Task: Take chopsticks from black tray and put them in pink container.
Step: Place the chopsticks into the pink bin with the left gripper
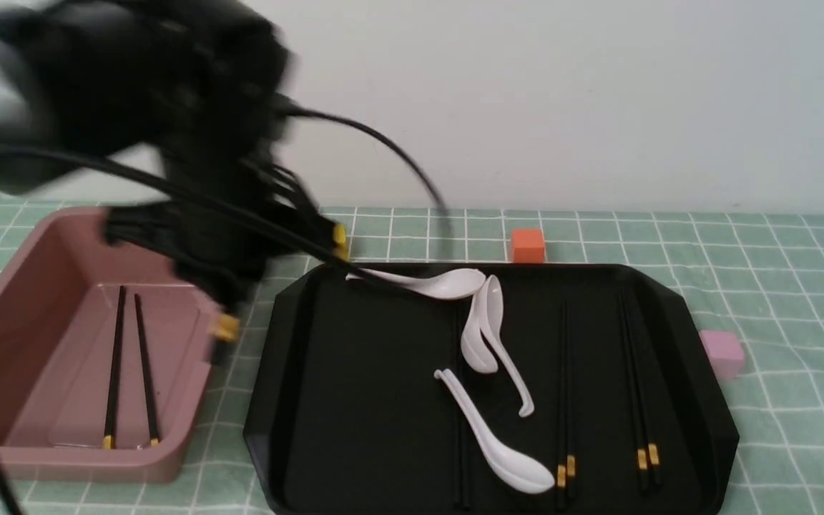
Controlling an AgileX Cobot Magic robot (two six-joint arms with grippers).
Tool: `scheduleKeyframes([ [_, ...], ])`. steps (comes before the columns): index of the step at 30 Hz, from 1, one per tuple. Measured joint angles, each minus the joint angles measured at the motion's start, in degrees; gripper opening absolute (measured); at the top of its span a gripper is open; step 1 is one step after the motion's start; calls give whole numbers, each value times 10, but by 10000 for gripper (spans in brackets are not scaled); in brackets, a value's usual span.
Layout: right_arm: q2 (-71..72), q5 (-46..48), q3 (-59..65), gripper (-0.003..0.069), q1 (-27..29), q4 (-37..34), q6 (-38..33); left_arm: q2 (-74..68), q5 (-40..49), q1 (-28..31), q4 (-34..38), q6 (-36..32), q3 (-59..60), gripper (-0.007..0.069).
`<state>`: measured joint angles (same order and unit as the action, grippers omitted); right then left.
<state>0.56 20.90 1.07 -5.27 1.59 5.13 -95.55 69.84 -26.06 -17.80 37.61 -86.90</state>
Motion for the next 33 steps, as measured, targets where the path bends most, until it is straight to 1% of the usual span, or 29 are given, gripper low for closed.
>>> scheduleKeyframes([
  [2,0,0,0,239,0,0,0,11,1,57,1,-7,15,113],
  [3,0,0,0,239,0,0,0,12,2,68,1,-8,17,113],
  [4,0,0,0,239,0,0,0,13,3,108,4,-12,31,113],
  [6,0,0,0,239,0,0,0,12,-1,156,9,-15,52,113],
  [9,0,0,0,239,0,0,0,2,-41,198,22,-29,86,113],
  [13,0,0,0,239,0,0,0,-19,-95,208,34,-57,108,113],
  [18,0,0,0,239,0,0,0,-51,-116,208,49,-59,110,126],
  [20,0,0,0,239,0,0,0,-59,-116,208,56,-55,111,148],
  [21,0,0,0,239,0,0,0,-66,-117,208,63,-54,111,185],
  [22,0,0,0,239,0,0,0,-67,-117,208,66,-53,111,203],
  [23,0,0,0,239,0,0,0,-67,-115,208,72,-54,111,246],
  [25,0,0,0,239,0,0,0,-62,-108,206,80,-66,111,288],
  [27,0,0,0,239,0,0,0,-52,-99,202,84,-84,111,302],
  [28,0,0,0,239,0,0,0,-49,-97,202,85,-86,111,302],
  [29,0,0,0,239,0,0,0,-34,-87,196,88,-102,111,284],
  [30,0,0,0,239,0,0,0,-29,-84,196,90,-103,111,275],
  [31,0,0,0,239,0,0,0,-8,-71,190,98,-113,111,227],
  [33,0,0,0,239,0,0,0,22,-52,187,122,-120,115,154],
])
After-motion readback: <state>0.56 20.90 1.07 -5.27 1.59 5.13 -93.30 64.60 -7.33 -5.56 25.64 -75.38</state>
